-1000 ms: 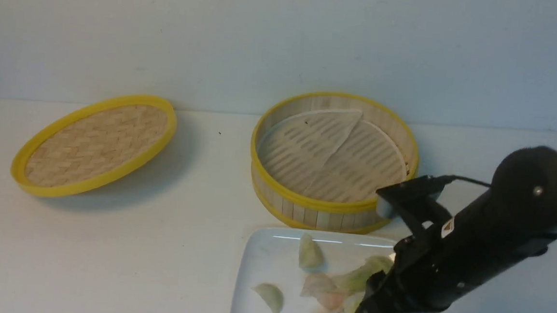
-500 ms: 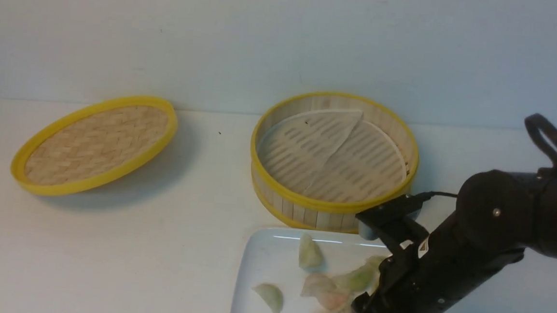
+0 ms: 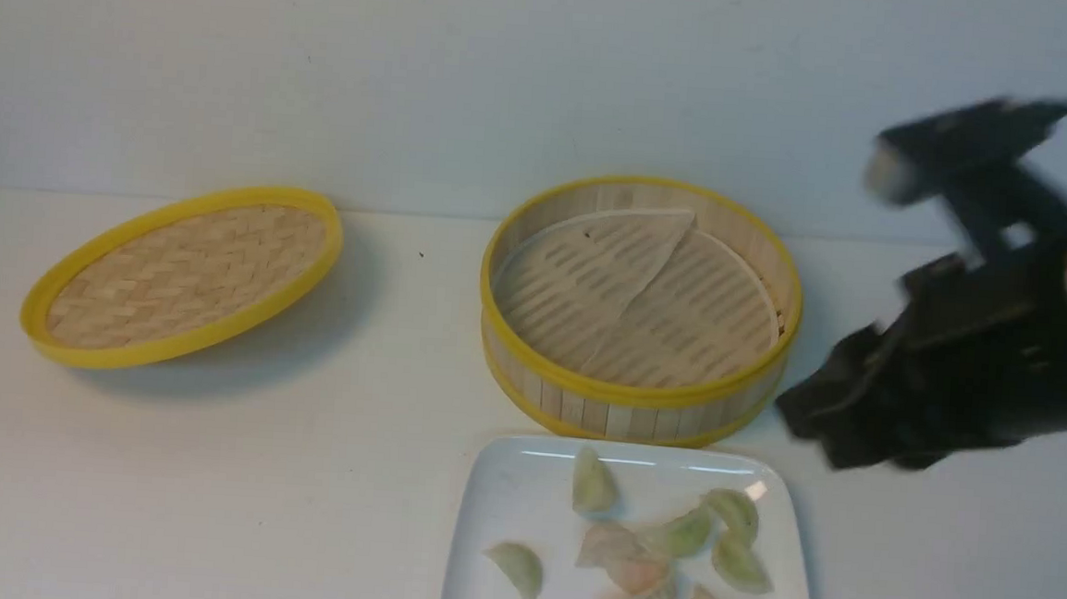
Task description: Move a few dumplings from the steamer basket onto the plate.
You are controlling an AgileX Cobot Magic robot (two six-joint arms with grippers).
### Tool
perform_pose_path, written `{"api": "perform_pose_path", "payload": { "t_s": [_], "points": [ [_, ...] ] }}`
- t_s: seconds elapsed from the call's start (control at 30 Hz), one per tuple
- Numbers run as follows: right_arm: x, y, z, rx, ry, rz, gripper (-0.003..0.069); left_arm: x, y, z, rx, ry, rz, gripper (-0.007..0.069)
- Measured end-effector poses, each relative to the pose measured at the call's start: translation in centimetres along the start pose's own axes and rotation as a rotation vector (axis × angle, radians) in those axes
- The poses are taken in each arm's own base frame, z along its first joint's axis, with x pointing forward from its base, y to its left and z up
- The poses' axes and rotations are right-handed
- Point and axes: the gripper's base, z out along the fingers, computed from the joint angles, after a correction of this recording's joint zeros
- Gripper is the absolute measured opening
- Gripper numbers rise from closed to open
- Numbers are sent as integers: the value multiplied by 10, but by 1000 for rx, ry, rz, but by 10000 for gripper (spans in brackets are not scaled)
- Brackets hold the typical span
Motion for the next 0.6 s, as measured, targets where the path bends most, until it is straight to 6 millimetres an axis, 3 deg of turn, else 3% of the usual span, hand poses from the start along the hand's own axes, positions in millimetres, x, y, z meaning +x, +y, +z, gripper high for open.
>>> {"api": "perform_pose_path", "payload": {
  "t_s": [0.07,0.13,0.2,0.27,0.4,0.5,0.6],
  "points": [
    [6,1,-48,38,-175,2,36,-2,0,0,2,-20,0,8],
    [22,0,-97,79,-358,8,1,-5,0,0,5,-54,0,8],
    [38,-2,-122,106,-460,21,-8,-8,-1,0,8,-84,1,8],
    [73,-5,-156,137,-617,37,-12,-12,-1,-1,12,-128,1,8],
    [132,-12,-178,191,-820,17,-14,-18,-2,-2,19,-198,1,8],
    [158,-15,-174,194,-888,13,-14,-22,-2,-3,24,-250,1,8],
    [167,-16,-167,176,-936,15,-14,-24,-2,-3,26,-269,1,8]
  ]
}}
